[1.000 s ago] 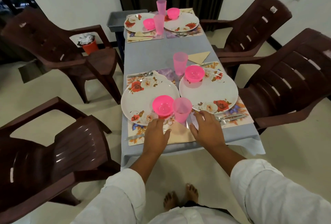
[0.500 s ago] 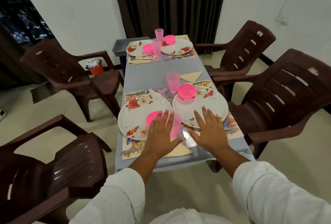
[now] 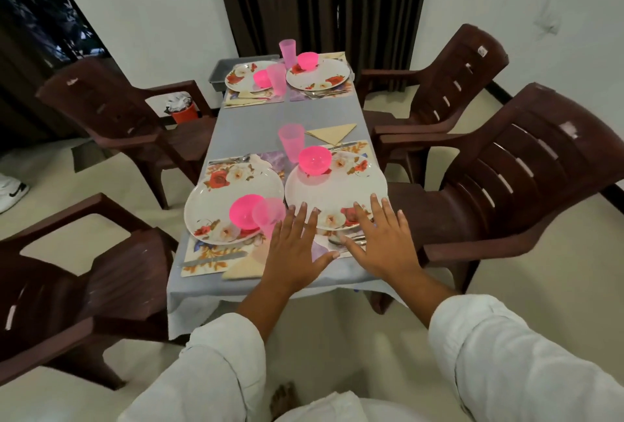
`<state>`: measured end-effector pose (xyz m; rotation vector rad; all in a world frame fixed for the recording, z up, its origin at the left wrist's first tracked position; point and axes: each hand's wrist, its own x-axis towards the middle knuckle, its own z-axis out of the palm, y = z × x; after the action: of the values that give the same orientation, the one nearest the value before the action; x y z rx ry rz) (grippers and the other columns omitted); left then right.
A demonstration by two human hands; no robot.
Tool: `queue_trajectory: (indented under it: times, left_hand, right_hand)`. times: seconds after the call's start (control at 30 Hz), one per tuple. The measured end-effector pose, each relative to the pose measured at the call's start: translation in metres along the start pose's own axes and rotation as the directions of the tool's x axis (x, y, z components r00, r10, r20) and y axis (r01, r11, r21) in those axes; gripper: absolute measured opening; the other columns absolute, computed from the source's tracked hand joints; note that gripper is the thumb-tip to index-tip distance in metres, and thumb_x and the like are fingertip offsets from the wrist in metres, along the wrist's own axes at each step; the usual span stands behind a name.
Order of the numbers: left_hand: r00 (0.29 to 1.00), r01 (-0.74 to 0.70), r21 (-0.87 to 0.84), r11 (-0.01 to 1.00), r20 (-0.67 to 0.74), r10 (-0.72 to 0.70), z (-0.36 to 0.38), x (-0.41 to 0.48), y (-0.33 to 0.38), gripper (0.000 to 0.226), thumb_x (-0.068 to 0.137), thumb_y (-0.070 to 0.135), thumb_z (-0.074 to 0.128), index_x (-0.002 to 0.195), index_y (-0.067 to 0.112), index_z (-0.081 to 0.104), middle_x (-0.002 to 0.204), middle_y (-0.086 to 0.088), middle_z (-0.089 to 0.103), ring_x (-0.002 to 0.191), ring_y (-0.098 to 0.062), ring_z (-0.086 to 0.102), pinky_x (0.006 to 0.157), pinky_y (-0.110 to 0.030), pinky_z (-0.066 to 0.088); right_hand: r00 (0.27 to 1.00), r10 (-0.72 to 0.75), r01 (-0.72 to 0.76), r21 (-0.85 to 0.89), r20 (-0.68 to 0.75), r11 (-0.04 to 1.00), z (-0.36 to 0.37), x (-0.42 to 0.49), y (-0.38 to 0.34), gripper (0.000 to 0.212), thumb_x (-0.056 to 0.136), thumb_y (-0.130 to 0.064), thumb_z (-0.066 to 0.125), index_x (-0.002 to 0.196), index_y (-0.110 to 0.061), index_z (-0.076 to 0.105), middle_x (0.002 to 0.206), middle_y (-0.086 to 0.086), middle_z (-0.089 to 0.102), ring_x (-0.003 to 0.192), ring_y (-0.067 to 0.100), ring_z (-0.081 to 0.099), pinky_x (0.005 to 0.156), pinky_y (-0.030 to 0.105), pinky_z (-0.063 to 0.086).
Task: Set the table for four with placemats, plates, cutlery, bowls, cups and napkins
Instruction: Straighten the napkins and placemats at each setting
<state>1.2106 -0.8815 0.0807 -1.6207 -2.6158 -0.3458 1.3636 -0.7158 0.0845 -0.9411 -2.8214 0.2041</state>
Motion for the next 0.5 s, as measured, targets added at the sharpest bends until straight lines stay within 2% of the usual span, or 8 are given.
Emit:
queue_trajectory:
  times: [0.1,0.2,0.37,0.5]
  left_hand:
    - [0.999,0.036,-0.008,0.999,0.028,-0.036,0.003,-0.005,0.019,0.095,0.089,0.081,0.022,0.162,0.023,0.006,0.170,-0.001,-0.008,0.156,-0.025,-0.009,0.123,-0.049,0.003]
    - [0.996,0.077,-0.009,0.997,0.041,-0.076,0.004,-0.011,0.027,0.092,0.091,0.080,0.026,0.162,0.023,0.010,0.170,0.000,-0.001,0.156,-0.023,-0.004,0.125,-0.050,0.010]
    - [0.993,0.106,0.004,0.994,0.056,-0.106,0.002,-0.030,0.018,0.093,0.092,0.082,0.019,0.161,0.019,0.021,0.168,-0.005,0.014,0.156,-0.026,0.009,0.123,-0.053,0.020]
    - [0.989,0.146,-0.015,0.989,0.035,-0.146,-0.006,-0.051,-0.001,0.092,0.093,0.079,0.023,0.160,0.017,0.024,0.166,-0.009,0.023,0.154,-0.030,0.018,0.122,-0.054,0.023]
  right_hand:
    - [1.000,-0.009,0.008,0.043,0.004,0.999,-0.001,-0.010,0.013,0.089,0.087,-0.085,0.004,0.160,-0.036,0.017,0.170,0.008,0.011,0.156,0.033,0.011,0.123,0.057,0.015]
    - [1.000,-0.019,0.017,0.065,0.025,0.998,-0.003,-0.016,0.017,0.087,0.087,-0.083,0.004,0.160,-0.037,0.016,0.169,0.009,0.015,0.155,0.033,0.015,0.122,0.056,0.017]
    - [0.998,-0.057,0.055,0.097,0.019,0.994,0.002,-0.021,-0.001,0.080,0.094,-0.075,0.027,0.156,-0.026,0.034,0.163,0.010,0.032,0.151,0.032,0.028,0.121,0.056,0.026]
    - [0.996,-0.083,0.080,0.122,0.021,0.989,0.011,-0.025,-0.037,0.077,0.093,-0.075,0.030,0.148,-0.024,0.047,0.157,0.009,0.044,0.145,0.033,0.040,0.117,0.053,0.035]
